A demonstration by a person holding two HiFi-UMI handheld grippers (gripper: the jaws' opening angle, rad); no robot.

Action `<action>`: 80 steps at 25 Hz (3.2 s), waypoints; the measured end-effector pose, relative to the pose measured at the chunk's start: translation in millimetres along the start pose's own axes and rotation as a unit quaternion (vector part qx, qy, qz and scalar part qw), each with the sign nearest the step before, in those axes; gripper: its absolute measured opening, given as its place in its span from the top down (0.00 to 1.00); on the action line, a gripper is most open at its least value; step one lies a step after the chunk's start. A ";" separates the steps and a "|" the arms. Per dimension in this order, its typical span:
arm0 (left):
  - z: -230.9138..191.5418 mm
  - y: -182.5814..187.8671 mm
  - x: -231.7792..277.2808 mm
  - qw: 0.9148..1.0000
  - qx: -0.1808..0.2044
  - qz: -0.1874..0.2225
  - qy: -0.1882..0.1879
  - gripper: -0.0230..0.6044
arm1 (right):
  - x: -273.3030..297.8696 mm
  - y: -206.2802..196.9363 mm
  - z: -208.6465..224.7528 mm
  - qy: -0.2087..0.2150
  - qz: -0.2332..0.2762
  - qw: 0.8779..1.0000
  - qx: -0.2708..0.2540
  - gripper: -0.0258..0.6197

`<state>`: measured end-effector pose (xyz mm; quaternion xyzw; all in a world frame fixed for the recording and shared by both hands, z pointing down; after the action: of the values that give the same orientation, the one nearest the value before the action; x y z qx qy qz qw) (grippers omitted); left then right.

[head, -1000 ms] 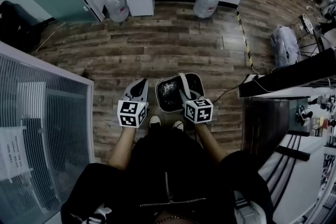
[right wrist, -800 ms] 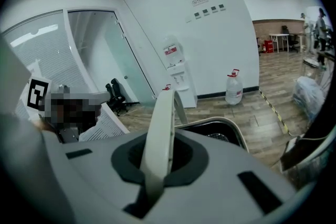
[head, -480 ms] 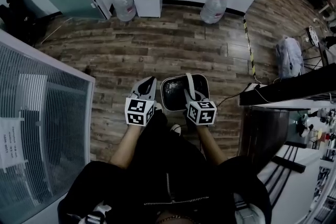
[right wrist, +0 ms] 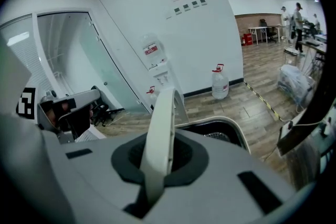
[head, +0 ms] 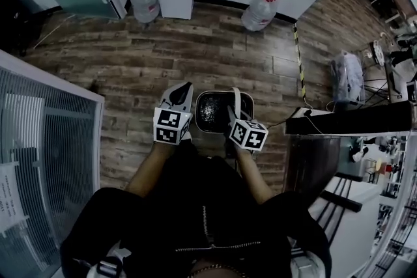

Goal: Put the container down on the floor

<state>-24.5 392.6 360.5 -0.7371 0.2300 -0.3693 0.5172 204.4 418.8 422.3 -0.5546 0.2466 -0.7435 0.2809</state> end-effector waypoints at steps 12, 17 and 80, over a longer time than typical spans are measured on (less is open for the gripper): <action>-59.0 21.2 20.5 1.000 0.004 -0.002 -0.026 0.94 | 37.5 50.0 -35.7 -0.014 0.028 0.999 0.014 0.94; -68.6 26.9 34.0 0.999 0.000 -0.003 -0.035 0.94 | 50.5 64.4 -43.6 -0.011 0.027 1.000 0.011 0.94; -211.6 123.9 324.0 0.998 -0.019 -0.028 0.046 0.94 | 301.8 285.4 75.3 -0.005 -0.064 0.998 -0.021 0.94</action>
<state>16.7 -10.9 385.0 -0.7352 0.2400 -0.4122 0.4816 249.5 0.4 455.5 -0.5790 0.2244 -0.7518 0.2221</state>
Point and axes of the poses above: the fingertips, and each gripper's own axes: x forward along the fingers, z to its right, y out of its top, the point moved 9 cm from there along -x, backward along the fingers, and after that the axes turned 12 degrees about -y, right-handed, at the moved point
